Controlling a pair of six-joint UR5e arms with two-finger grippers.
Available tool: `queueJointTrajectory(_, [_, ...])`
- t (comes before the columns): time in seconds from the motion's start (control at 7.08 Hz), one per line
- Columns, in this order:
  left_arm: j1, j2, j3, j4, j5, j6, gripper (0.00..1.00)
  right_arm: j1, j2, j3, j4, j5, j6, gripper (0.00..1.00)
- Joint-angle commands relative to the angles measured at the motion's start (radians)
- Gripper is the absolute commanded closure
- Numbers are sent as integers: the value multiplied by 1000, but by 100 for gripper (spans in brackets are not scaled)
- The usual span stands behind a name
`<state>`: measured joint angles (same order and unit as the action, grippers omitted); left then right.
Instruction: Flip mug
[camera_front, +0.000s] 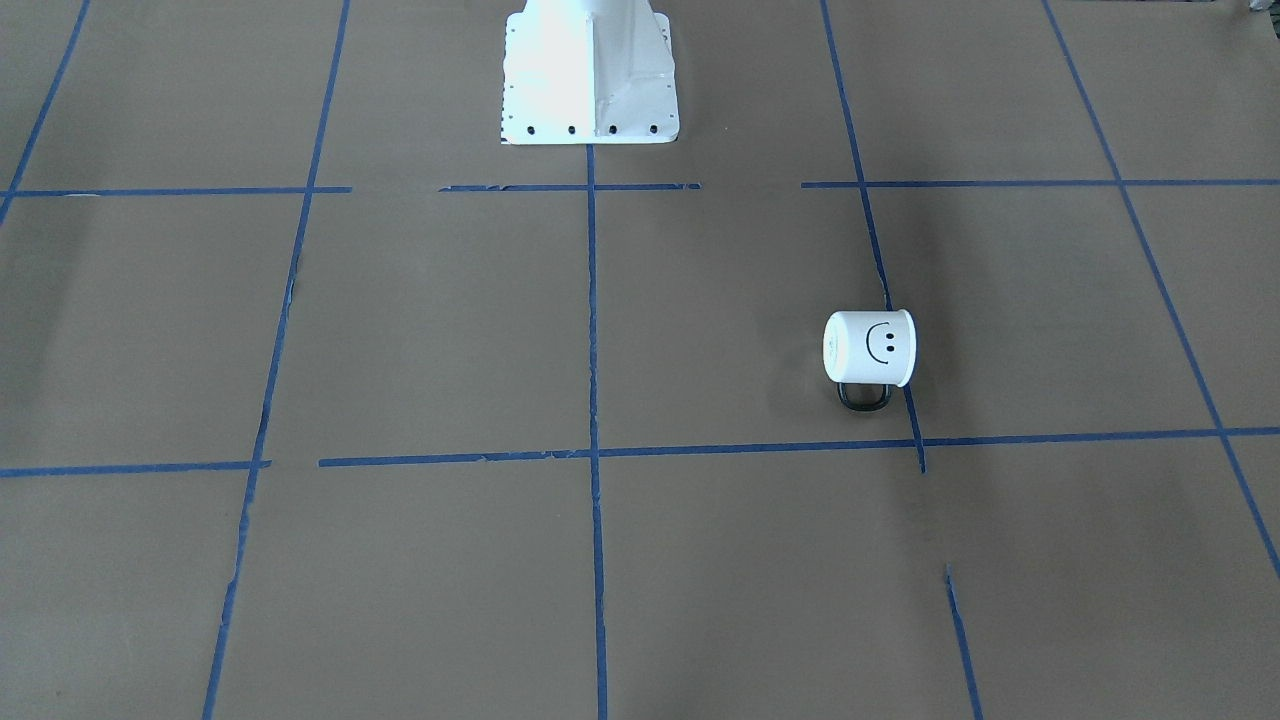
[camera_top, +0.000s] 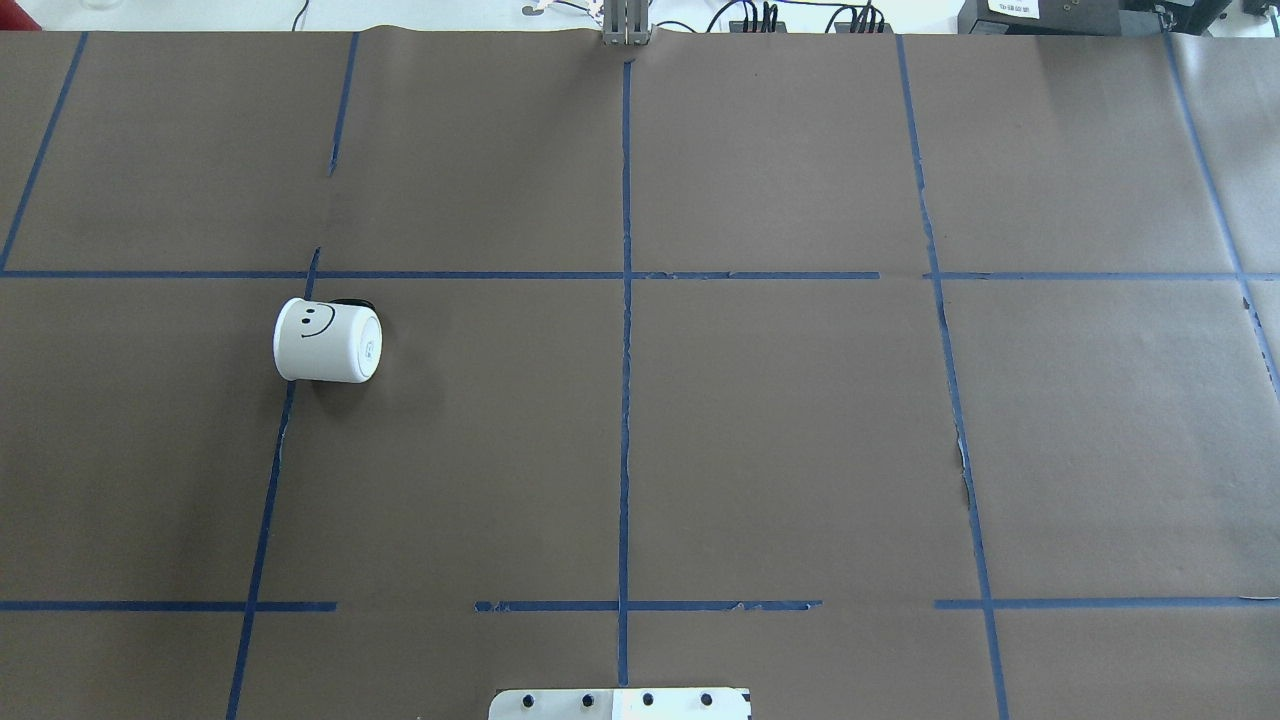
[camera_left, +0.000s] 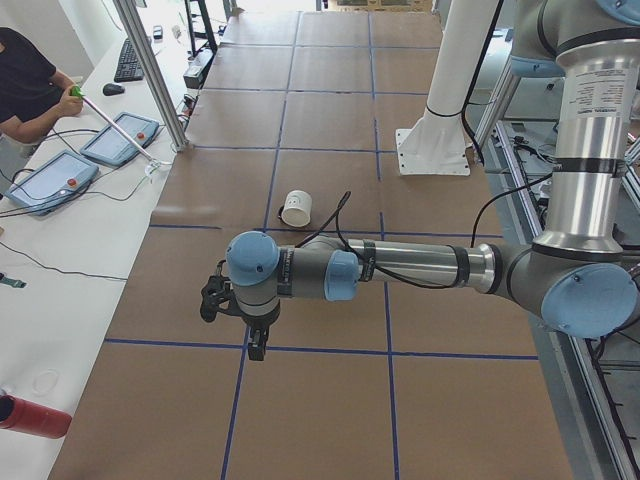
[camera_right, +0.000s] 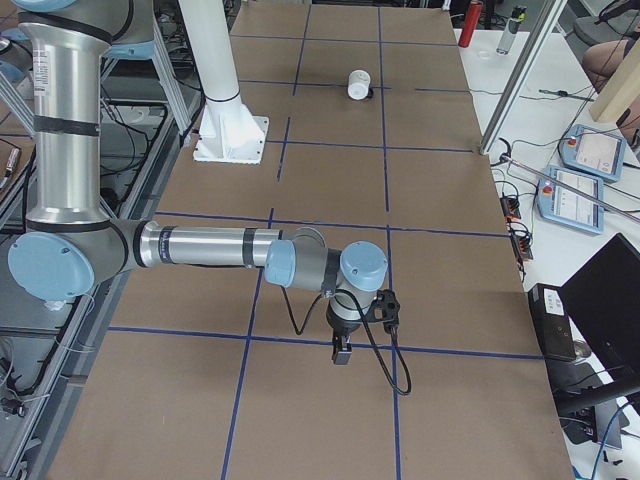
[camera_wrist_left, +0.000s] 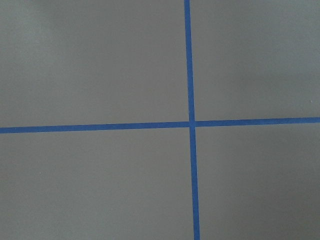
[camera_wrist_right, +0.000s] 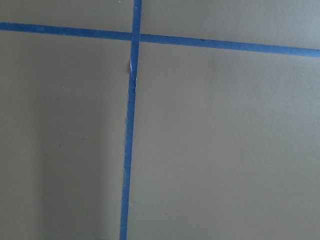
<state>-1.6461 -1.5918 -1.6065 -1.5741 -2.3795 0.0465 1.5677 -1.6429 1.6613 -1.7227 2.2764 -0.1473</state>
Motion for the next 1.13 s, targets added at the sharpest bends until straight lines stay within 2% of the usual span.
queueJointTrajectory(0.0, [0, 1, -3, -3, -3, -4, 0, 0, 0, 0, 0, 0, 0, 0])
queueJointTrajectory(0.28, [14, 1, 8, -4, -84, -4, 0, 0, 0, 0, 0, 0, 0, 0])
queueJointTrajectory(0.57, [40, 0, 8, -27, -84, -19, 0, 0, 0, 0, 0, 0, 0, 0])
queueJointTrajectory(0.71, [69, 1, 8, -109, -84, -119, 0, 0, 0, 0, 0, 0, 0, 0])
queueJointTrajectory(0.99, [190, -2, 5, -348, -86, -470, 0, 0, 0, -2, 0, 0, 0, 0])
